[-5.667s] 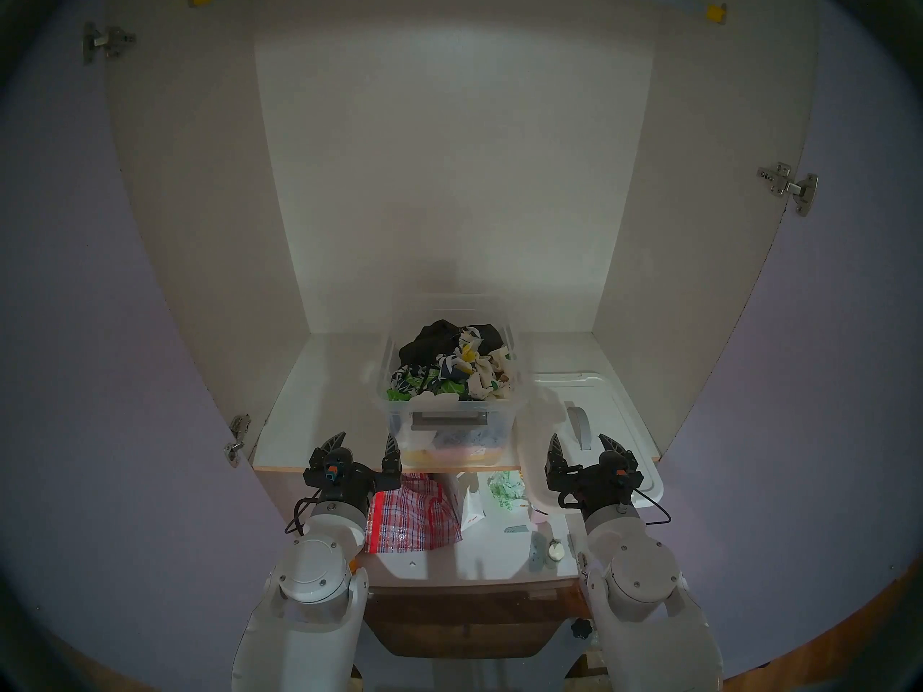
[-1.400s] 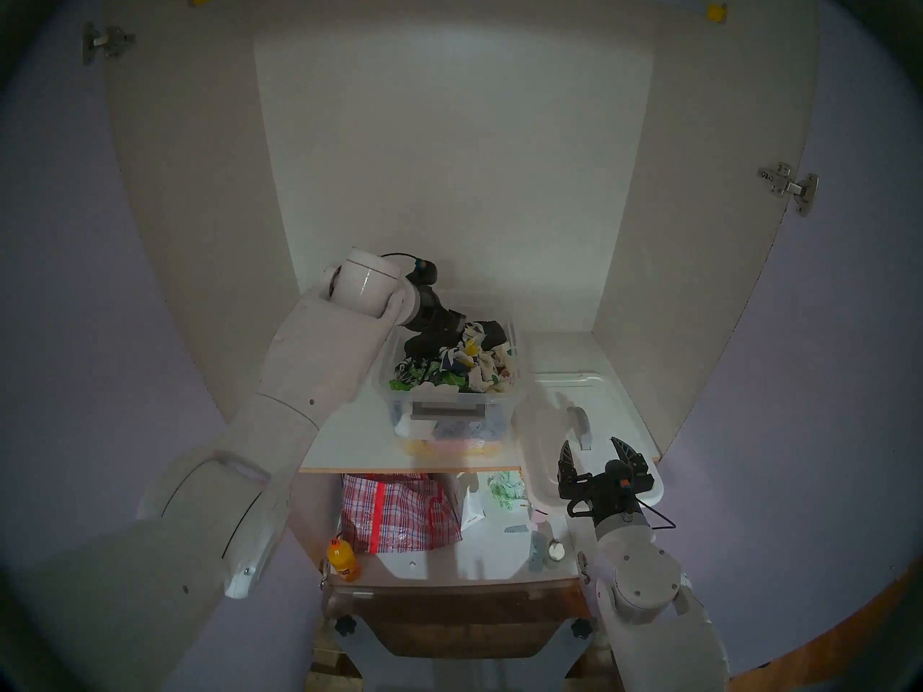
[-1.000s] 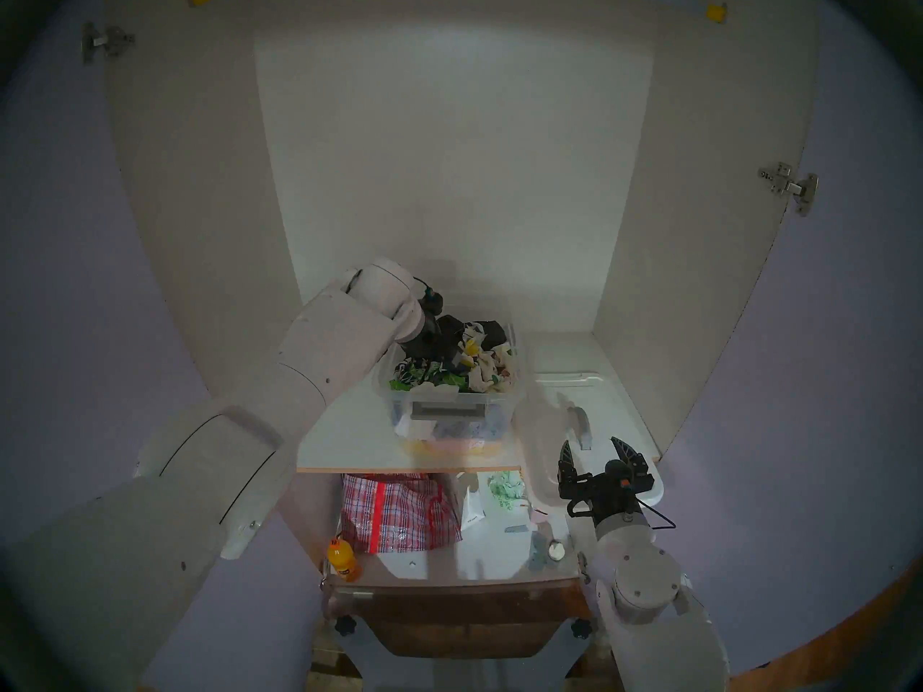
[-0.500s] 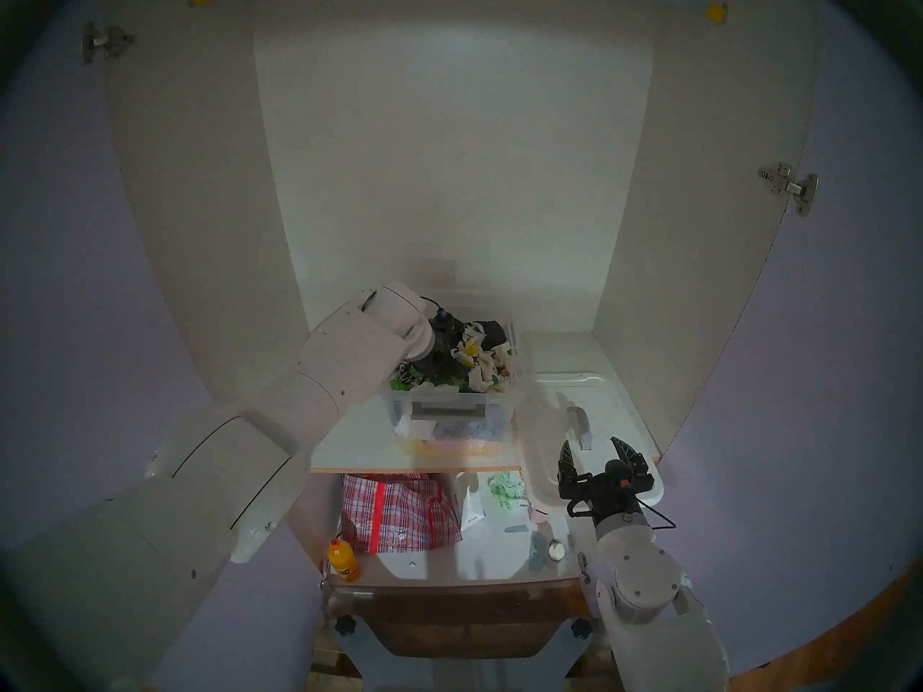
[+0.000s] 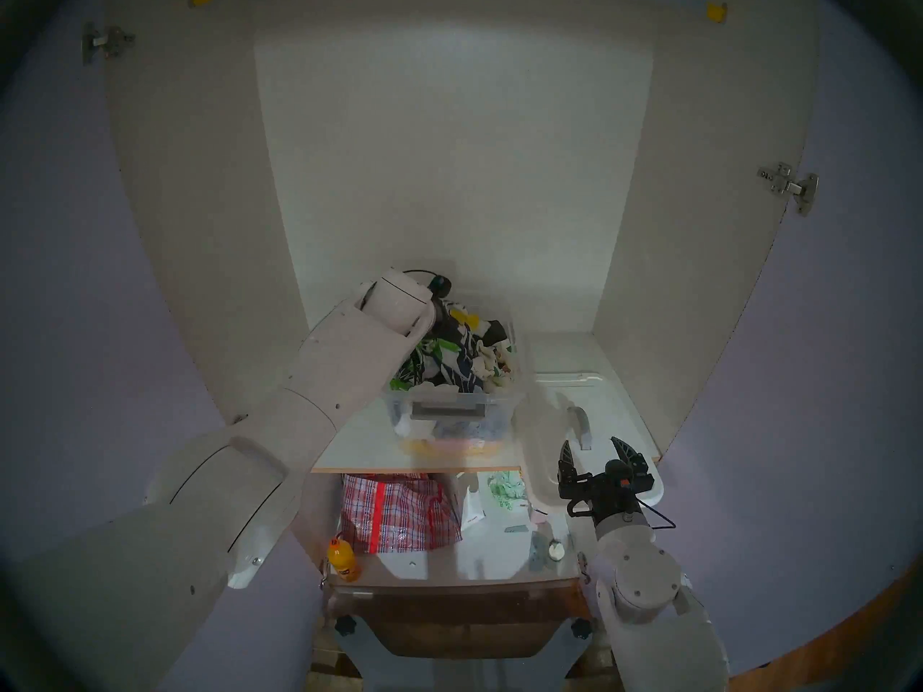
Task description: Take clothing out of the storage bin and put the lid back on the bin
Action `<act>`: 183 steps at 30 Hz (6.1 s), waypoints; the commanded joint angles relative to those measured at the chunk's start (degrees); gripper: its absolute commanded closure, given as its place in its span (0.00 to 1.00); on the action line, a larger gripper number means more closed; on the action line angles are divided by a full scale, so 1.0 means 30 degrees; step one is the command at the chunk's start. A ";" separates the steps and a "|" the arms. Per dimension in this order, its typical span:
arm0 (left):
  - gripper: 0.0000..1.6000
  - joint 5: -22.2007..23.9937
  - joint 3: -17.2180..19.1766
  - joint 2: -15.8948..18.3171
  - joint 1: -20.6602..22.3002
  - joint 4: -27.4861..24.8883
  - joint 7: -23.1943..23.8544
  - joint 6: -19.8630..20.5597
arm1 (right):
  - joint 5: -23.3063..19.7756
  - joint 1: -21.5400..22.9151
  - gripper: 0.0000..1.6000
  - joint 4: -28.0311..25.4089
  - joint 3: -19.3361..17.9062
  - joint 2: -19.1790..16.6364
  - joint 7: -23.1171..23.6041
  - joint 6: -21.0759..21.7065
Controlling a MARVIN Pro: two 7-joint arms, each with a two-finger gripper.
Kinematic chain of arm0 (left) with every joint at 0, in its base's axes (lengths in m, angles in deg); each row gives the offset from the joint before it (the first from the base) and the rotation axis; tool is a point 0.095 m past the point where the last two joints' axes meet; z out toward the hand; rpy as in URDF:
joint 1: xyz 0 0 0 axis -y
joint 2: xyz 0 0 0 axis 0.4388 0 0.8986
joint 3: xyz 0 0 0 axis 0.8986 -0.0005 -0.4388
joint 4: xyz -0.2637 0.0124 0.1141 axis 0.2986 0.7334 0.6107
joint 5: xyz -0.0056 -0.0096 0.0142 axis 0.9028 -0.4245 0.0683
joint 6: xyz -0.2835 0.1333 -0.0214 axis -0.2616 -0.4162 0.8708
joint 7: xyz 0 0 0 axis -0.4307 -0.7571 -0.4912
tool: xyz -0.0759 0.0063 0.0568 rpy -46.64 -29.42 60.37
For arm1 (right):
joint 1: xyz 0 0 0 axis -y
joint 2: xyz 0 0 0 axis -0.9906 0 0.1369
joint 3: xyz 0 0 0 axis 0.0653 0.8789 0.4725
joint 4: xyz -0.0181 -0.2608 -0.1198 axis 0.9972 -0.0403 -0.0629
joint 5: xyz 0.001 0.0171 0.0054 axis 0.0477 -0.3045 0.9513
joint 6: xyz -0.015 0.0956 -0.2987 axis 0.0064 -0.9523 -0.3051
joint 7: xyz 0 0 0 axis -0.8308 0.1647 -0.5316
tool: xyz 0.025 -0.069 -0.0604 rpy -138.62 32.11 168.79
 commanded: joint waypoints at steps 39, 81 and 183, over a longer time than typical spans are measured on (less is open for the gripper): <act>1.00 -0.5274 0.3485 0.5163 -0.1210 -0.6893 -1.1191 -0.3511 | -0.0038 0.0150 0.00 -0.0467 0.0026 0.0034 0.0028 -0.0386; 0.00 -0.1249 -0.0686 0.5023 0.2246 0.3804 -0.1721 -0.1204 | -0.0028 0.0157 0.00 -0.0463 0.0021 0.0042 0.0030 -0.0358; 0.00 0.3219 0.4414 0.4234 -0.1876 -0.2586 -0.5988 -0.1571 | 0.0645 1.1380 0.00 0.9317 0.0112 -0.0553 -0.1535 1.4580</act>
